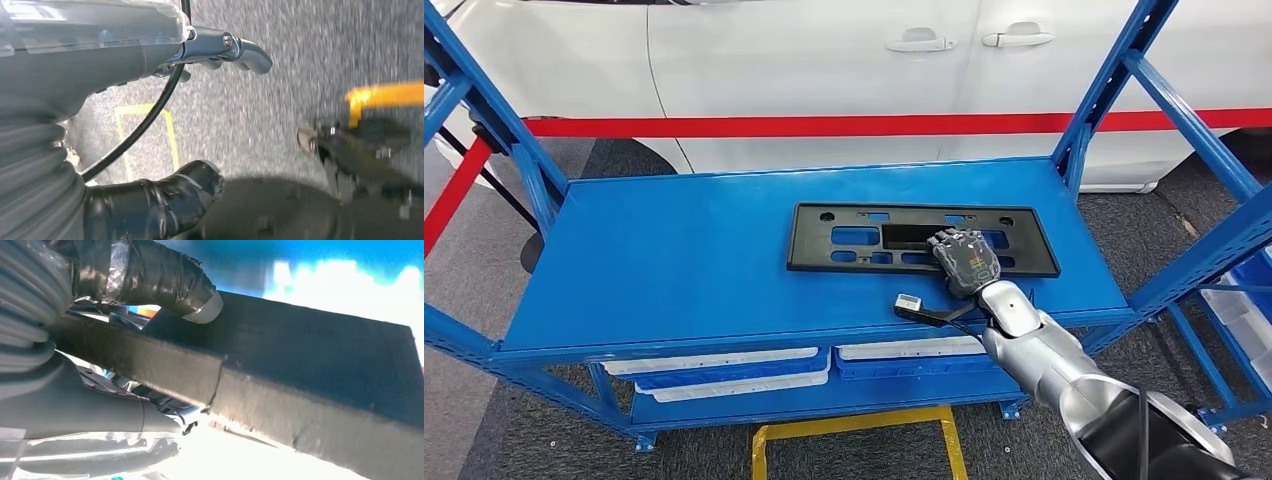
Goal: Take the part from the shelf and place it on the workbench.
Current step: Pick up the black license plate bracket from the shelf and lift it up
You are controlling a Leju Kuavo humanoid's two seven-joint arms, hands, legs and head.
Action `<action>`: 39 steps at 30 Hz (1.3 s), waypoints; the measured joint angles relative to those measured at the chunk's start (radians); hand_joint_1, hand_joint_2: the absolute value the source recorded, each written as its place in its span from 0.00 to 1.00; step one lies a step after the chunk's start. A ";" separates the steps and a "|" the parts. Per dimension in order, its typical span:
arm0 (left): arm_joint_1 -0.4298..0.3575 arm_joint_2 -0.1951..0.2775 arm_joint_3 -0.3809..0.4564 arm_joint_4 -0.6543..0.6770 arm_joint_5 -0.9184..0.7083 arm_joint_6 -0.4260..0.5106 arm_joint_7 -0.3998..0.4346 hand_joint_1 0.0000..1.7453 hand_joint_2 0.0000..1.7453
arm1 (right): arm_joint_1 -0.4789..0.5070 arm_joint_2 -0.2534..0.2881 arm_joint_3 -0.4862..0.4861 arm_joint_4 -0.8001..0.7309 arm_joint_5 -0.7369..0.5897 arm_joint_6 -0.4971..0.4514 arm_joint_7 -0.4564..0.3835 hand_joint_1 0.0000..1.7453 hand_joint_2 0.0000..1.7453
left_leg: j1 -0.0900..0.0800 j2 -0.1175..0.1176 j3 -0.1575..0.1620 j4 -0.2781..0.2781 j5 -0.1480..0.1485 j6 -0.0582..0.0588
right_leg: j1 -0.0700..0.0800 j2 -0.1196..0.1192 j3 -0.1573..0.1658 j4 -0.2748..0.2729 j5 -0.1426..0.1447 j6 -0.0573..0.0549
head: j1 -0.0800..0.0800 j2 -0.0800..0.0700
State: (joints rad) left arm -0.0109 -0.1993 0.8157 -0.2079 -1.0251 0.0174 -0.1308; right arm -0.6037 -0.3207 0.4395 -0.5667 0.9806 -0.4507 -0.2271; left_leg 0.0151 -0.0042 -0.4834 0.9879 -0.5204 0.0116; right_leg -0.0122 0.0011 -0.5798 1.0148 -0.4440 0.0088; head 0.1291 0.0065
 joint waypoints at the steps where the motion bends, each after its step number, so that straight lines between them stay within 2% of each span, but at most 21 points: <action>1: 0.001 -0.001 0.000 0.000 0.000 0.001 0.003 0.00 1.00 | 0.022 -0.009 -0.012 -0.057 -0.014 -0.001 -0.008 1.00 1.00 | -0.001 0.001 -0.002 0.002 -0.001 0.002 | -0.002 0.000 -0.001 0.000 0.000 0.001 | 0.000 0.000; 6: 0.009 -0.003 0.007 -0.001 0.000 0.002 0.011 0.00 1.00 | 0.109 -0.045 -0.056 -0.391 -0.015 0.000 0.001 1.00 1.00 | -0.004 0.001 -0.005 0.007 -0.003 0.013 | -0.007 0.001 -0.003 -0.003 0.003 0.008 | 0.000 0.000; 9: 0.012 -0.009 0.009 -0.002 0.000 0.001 0.013 0.00 1.00 | 0.137 -0.070 -0.069 -0.529 -0.006 -0.001 0.003 1.00 1.00 | 0.002 0.003 0.010 -0.024 0.016 0.027 | -0.004 0.000 -0.008 0.007 -0.007 0.020 | 0.000 0.000; 10: 0.013 -0.012 0.010 -0.003 0.000 0.000 0.013 0.00 1.00 | 0.144 -0.078 -0.074 -0.561 -0.006 -0.002 0.003 1.00 1.00 | 0.005 0.005 0.016 -0.035 0.022 0.032 | -0.004 0.000 -0.025 0.043 -0.028 0.023 | 0.001 0.000; 12: 0.016 -0.017 0.012 -0.004 0.000 0.000 0.013 0.00 1.00 | 0.157 -0.090 -0.083 -0.605 -0.007 -0.003 0.005 1.00 1.00 | 0.007 0.007 0.019 -0.041 0.025 0.036 | -0.009 0.000 -0.089 0.169 -0.084 0.029 | 0.001 0.000; 13: 0.017 -0.018 0.013 -0.005 0.000 0.000 0.013 0.00 1.00 | 0.165 -0.094 -0.086 -0.620 -0.007 -0.003 0.005 1.00 1.00 | 0.008 0.007 0.020 -0.040 0.023 0.036 | -0.011 0.000 -0.124 0.232 -0.103 0.034 | 0.001 0.000; 14: 0.017 -0.020 0.014 -0.006 0.000 0.000 0.013 0.00 1.00 | 0.173 -0.097 -0.088 -0.632 -0.006 -0.003 0.005 1.00 1.00 | 0.009 0.007 0.021 -0.037 0.020 0.035 | -0.015 0.000 -0.146 0.267 -0.102 0.038 | 0.001 0.000; 15: 0.017 -0.021 0.015 -0.006 0.000 0.000 0.014 0.00 1.00 | 0.180 -0.100 -0.089 -0.643 -0.004 -0.004 0.005 1.00 1.00 | 0.011 0.007 0.024 -0.032 0.015 0.031 | -0.019 0.000 -0.149 0.263 -0.081 0.043 | 0.001 0.000; 17: 0.018 -0.023 0.015 -0.008 -0.002 0.000 0.018 0.00 1.00 | 0.189 -0.106 -0.090 -0.667 0.014 -0.006 0.007 1.00 1.00 | 0.018 0.005 0.026 -0.015 -0.002 0.017 | -0.028 -0.002 -0.109 0.160 -0.007 0.052 | 0.001 0.000; 18: 0.018 -0.023 0.015 -0.009 -0.004 0.000 0.021 0.00 1.00 | 0.193 -0.109 -0.091 -0.680 0.029 -0.006 0.010 1.00 1.00 | 0.019 0.004 0.022 -0.003 -0.013 0.008 | -0.027 -0.002 -0.082 0.107 0.018 0.054 | 0.001 0.000; 19: 0.018 -0.023 0.016 -0.011 -0.007 0.000 0.025 0.00 1.00 | 0.200 -0.111 -0.091 -0.696 0.043 -0.006 0.016 1.00 1.00 | 0.018 0.002 0.018 0.008 -0.021 0.000 | -0.026 -0.001 -0.066 0.073 0.027 0.052 | 0.001 0.000; 20: 0.019 -0.024 0.016 -0.013 -0.011 0.000 0.029 0.00 1.00 | 0.211 -0.114 -0.091 -0.713 0.056 -0.006 0.024 1.00 1.00 | 0.016 0.001 0.014 0.016 -0.027 -0.006 | -0.022 -0.001 -0.059 0.061 0.021 0.046 | 0.001 0.000; 22: 0.018 -0.024 0.016 -0.017 -0.020 0.000 0.034 0.00 1.00 | 0.233 -0.120 -0.093 -0.747 0.073 -0.005 0.037 1.00 1.00 | 0.015 -0.001 0.008 0.024 -0.030 -0.015 | -0.020 0.000 -0.064 0.061 0.008 0.026 | 0.000 0.000; 24: 0.019 -0.024 0.017 -0.023 -0.028 -0.003 0.037 0.00 1.00 | 0.250 -0.125 -0.096 -0.775 0.080 -0.005 0.042 1.00 1.00 | 0.017 -0.001 0.000 0.044 -0.050 -0.021 | -0.022 0.000 -0.067 0.057 0.002 0.010 | 0.000 0.000; 26: 0.019 -0.024 0.017 -0.028 -0.035 -0.006 0.040 0.00 1.00 | 0.263 -0.129 -0.100 -0.795 0.084 -0.004 0.043 1.00 1.00 | 0.017 0.001 -0.038 0.130 -0.108 -0.022 | -0.021 -0.001 -0.069 0.054 0.004 -0.004 | 0.000 0.000; 28: 0.019 -0.024 0.017 -0.033 -0.041 -0.009 0.045 0.00 1.00 | 0.272 -0.131 -0.102 -0.805 0.089 -0.001 0.045 1.00 1.00 | 0.014 0.001 -0.098 0.261 -0.168 -0.019 | -0.012 -0.002 -0.074 0.054 0.008 -0.014 | 0.000 0.000; 29: 0.019 -0.024 0.017 -0.035 -0.043 -0.010 0.047 0.00 1.00 | 0.276 -0.131 -0.102 -0.807 0.092 0.001 0.046 1.00 1.00 | 0.012 0.001 -0.118 0.303 -0.178 -0.016 | -0.007 -0.002 -0.077 0.054 0.010 -0.018 | 0.000 0.000; 31: 0.020 -0.024 0.017 -0.037 -0.045 -0.011 0.050 0.00 1.00 | 0.280 -0.131 -0.102 -0.809 0.096 0.003 0.047 1.00 1.00 | 0.008 0.001 -0.132 0.331 -0.173 -0.010 | -0.001 -0.002 -0.081 0.054 0.014 -0.023 | 0.000 0.000; 35: 0.020 -0.024 0.017 -0.038 -0.045 -0.012 0.050 0.00 1.00 | 0.281 -0.131 -0.102 -0.809 0.096 0.003 0.047 1.00 1.00 | 0.007 0.001 -0.130 0.326 -0.166 -0.008 | 0.001 -0.002 -0.081 0.054 0.015 -0.024 | 0.000 0.000; 37: 0.020 -0.024 0.017 -0.040 -0.048 -0.015 0.052 0.00 1.00 | 0.283 -0.132 -0.103 -0.814 0.097 0.004 0.048 1.00 1.00 | -0.005 0.001 -0.073 0.213 -0.107 0.015 | 0.008 -0.001 -0.086 0.054 0.023 -0.026 | 0.000 0.000; 39: 0.020 -0.024 0.017 -0.048 -0.055 -0.022 0.057 0.00 1.00 | 0.286 -0.138 -0.105 -0.825 0.098 0.013 0.051 1.00 1.00 | -0.019 0.005 -0.012 0.059 -0.025 0.042 | 0.011 -0.003 -0.094 0.045 0.051 -0.012 | 0.000 0.000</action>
State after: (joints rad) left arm 0.0093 -0.2235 0.8330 -0.2561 -1.0805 -0.0047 -0.0733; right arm -0.3181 -0.4589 0.3344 -1.3912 1.0790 -0.4378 -0.1760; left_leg -0.0037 0.0004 -0.4952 1.0467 -0.5458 0.0539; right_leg -0.0014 -0.0015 -0.6743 1.0597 -0.3935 -0.0036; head 0.1290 0.0067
